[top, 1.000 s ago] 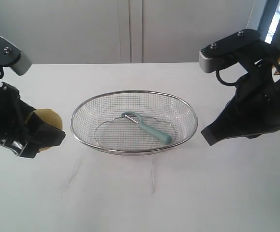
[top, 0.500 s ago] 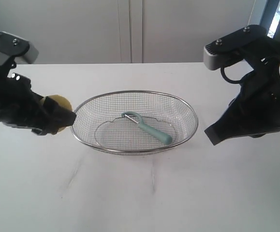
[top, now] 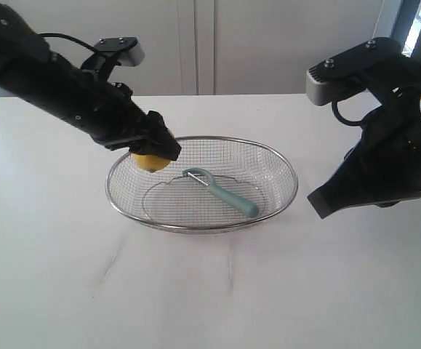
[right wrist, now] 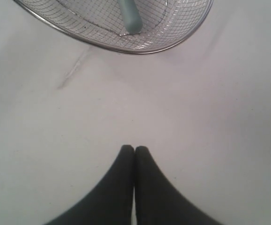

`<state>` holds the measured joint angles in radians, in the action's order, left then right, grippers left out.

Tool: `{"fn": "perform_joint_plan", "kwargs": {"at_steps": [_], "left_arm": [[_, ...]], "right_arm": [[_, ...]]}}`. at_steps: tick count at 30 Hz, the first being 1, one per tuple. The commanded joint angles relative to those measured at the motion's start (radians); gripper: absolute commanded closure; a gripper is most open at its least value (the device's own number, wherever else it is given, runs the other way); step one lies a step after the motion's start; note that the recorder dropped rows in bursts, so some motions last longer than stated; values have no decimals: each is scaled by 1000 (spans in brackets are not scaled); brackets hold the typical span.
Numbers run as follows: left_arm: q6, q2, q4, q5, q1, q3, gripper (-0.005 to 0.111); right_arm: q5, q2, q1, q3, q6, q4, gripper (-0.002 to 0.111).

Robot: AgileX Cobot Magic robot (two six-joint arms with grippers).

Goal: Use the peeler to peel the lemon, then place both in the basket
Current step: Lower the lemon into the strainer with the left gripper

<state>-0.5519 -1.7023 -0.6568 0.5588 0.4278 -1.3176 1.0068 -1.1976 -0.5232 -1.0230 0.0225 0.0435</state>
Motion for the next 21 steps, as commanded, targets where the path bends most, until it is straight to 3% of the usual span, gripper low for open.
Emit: {"fn": "perform_joint_plan", "kwargs": {"at_steps": [1,12,21], "left_arm": [[10,-91,-27,-33,4,-75,107],[-4,-225,-27,-132,4,-75,107],[-5,-305,-31,-126,4,-75,107]], "right_arm": [[-1,8,5,-2,0,0,108],[-31,8,5,-2,0,0,108],[-60,8,5,-2,0,0,108]]}}
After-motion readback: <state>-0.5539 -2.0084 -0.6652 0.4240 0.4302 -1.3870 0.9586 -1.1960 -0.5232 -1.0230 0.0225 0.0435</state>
